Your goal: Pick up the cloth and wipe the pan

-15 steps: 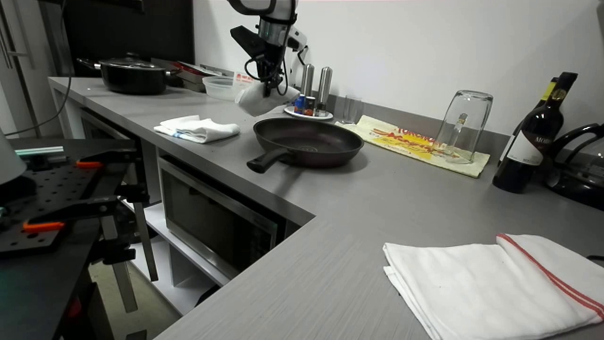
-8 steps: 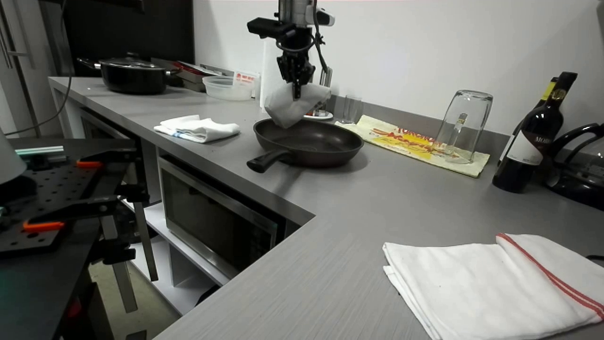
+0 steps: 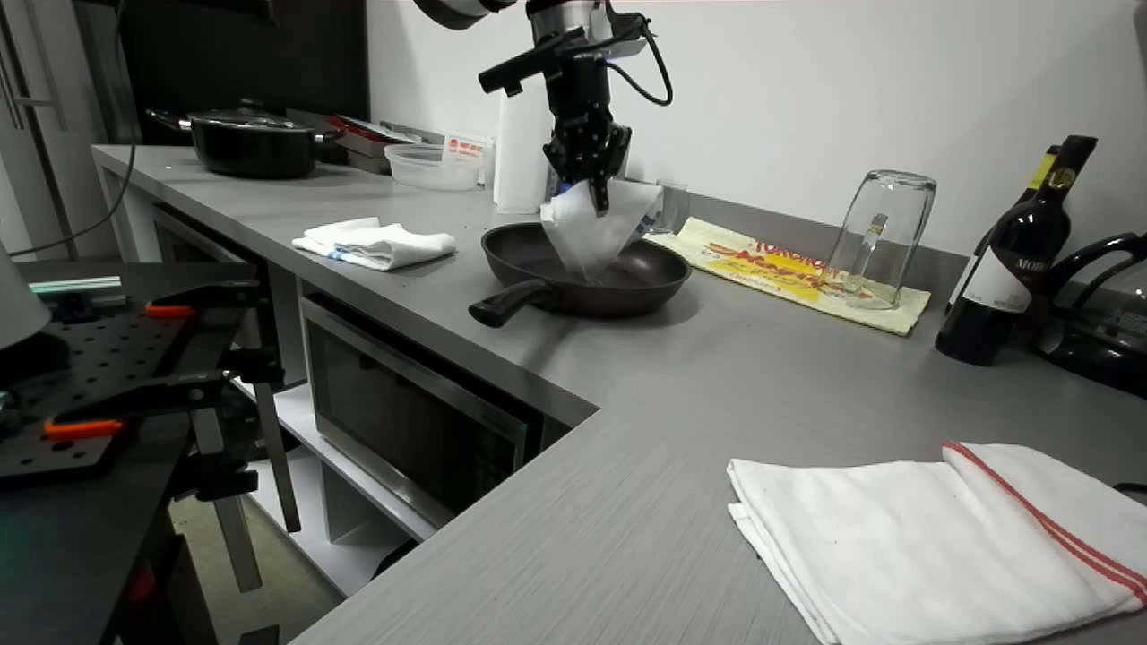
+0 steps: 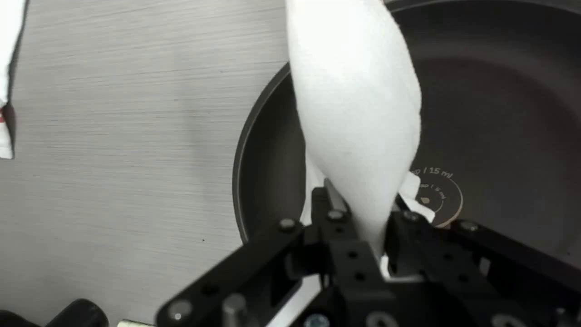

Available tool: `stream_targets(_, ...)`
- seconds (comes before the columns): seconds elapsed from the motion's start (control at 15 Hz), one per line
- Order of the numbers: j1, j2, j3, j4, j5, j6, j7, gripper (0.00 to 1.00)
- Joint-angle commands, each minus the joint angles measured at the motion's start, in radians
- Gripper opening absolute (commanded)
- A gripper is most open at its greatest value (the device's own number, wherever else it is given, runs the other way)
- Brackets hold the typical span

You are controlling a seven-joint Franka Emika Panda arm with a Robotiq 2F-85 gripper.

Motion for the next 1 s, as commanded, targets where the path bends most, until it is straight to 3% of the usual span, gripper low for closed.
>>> stream_targets(0.0, 0.048, 0.028, -0.023, 0.036, -0.154, -0.019, 0.153, 0.04)
stream_targets(0.33, 0.048, 0.098, -0.023, 0.107, -0.285, -0.032, 0.298, 0.04)
stream_targets(0.93, 0.042, 0.265, -0.068, 0.243, -0.305, -0.030, 0.369, 0.04)
